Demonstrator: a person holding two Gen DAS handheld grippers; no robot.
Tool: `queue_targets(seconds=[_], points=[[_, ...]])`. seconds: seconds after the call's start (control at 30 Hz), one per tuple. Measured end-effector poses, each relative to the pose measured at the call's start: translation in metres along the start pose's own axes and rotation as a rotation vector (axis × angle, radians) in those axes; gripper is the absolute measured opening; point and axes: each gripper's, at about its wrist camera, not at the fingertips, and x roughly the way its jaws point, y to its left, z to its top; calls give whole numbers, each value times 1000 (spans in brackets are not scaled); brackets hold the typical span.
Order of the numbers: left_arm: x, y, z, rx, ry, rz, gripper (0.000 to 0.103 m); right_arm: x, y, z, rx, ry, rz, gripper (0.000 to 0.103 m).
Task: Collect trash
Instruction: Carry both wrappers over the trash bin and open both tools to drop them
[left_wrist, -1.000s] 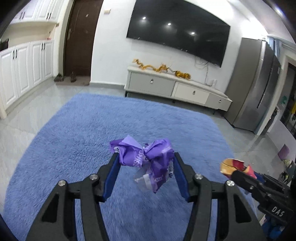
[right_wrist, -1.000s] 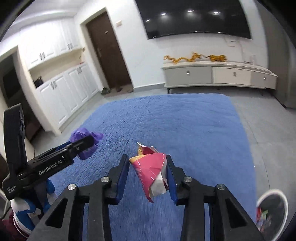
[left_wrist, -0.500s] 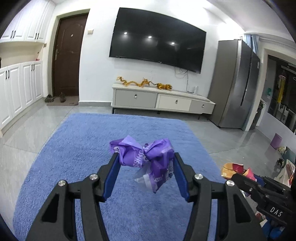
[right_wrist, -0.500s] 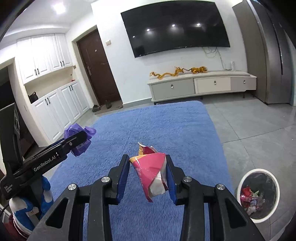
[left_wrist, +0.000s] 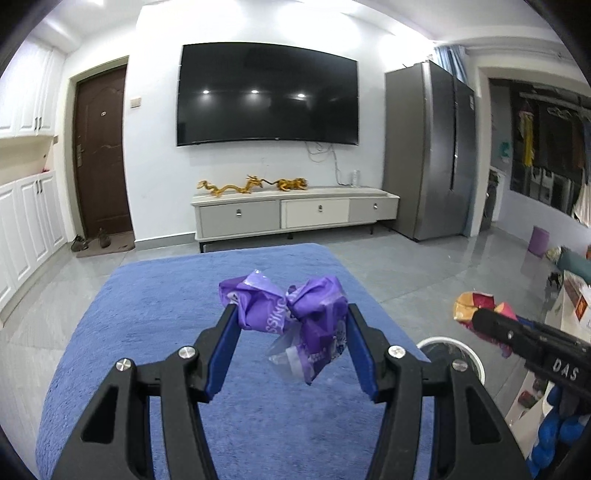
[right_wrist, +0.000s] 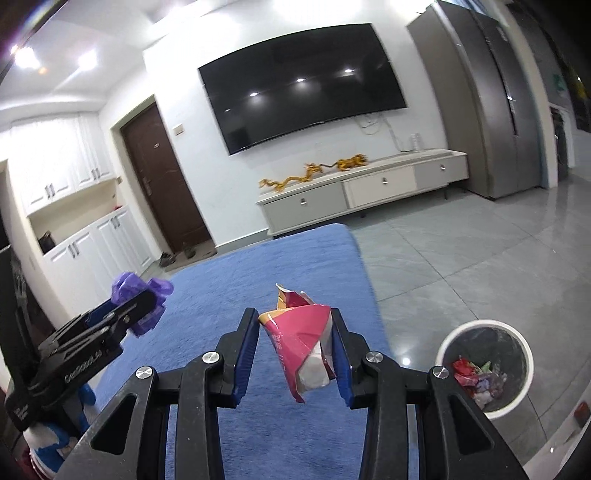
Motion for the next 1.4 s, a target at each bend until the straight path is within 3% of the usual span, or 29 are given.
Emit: queue_targets(seconds=[0.23,0.47,0.7,0.87,1.03,1.27,1.33,1.4], points=[[19,-40,0,88,34,-50,54,-4,-44,-4,75,-19,-91,35],[57,-101,5,198,88,-140,54,-8,-101,-10,139,-11,-235,35],[120,-167,3,240,236,-303,54,4,-180,-29,280,41,-352,35],[170,-207,-3,261,328,-366,56,20,-227,-39,357,88,-400,35],[225,-241,-7,224,426,-434,56,47,-261,-38,381,147,-441,36],[290,-271,-11,96,566,-542,63,82,-295,-37,401,208,-483,38],[304,-277,-13,62,603,-565,66,91,-301,-38,395,228,-499,53],[313,-280,-15,34,628,-589,68,100,-307,-40,390,253,-525,60]])
